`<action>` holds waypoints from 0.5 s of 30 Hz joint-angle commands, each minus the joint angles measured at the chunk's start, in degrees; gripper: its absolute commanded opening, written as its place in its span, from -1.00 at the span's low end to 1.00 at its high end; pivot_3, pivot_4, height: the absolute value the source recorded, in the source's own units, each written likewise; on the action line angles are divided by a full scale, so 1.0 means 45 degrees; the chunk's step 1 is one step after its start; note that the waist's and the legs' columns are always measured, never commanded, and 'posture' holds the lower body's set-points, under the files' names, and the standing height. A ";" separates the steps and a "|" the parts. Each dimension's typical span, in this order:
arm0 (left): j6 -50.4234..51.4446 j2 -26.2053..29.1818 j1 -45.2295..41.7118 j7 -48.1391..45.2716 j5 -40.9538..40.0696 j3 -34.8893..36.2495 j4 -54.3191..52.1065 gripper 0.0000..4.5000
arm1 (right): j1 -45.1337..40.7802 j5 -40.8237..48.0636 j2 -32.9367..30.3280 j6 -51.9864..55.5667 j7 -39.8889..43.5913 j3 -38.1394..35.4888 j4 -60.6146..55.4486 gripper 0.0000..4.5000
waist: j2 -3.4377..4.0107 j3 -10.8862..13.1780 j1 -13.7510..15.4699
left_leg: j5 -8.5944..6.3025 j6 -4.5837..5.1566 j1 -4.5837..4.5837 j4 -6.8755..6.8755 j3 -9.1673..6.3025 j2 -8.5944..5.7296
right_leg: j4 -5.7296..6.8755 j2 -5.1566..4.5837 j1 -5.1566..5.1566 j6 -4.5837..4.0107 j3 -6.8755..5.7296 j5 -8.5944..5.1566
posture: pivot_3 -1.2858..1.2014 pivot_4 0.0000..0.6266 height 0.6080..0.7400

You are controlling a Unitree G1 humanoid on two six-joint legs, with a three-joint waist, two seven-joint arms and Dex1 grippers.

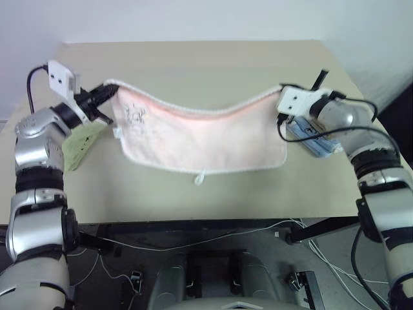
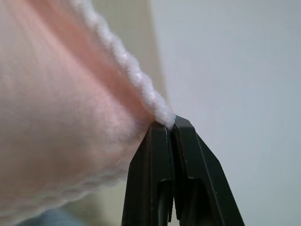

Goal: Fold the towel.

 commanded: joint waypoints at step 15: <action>0.2738 0.2145 0.4437 -0.2910 -0.2381 0.2258 -0.4073 -1.00 | 0.5828 0.7450 -0.3069 0.3453 0.7627 -0.3533 -0.8445 -0.99 | -0.0002 0.0009 -0.0158 | -0.0006 0.0008 0.0059 -0.0009 -0.0026 0.0003 | 0.0000 -0.0011 0.0066 0.0024 0.0012 -0.0015 | 0.03 -0.52 1.00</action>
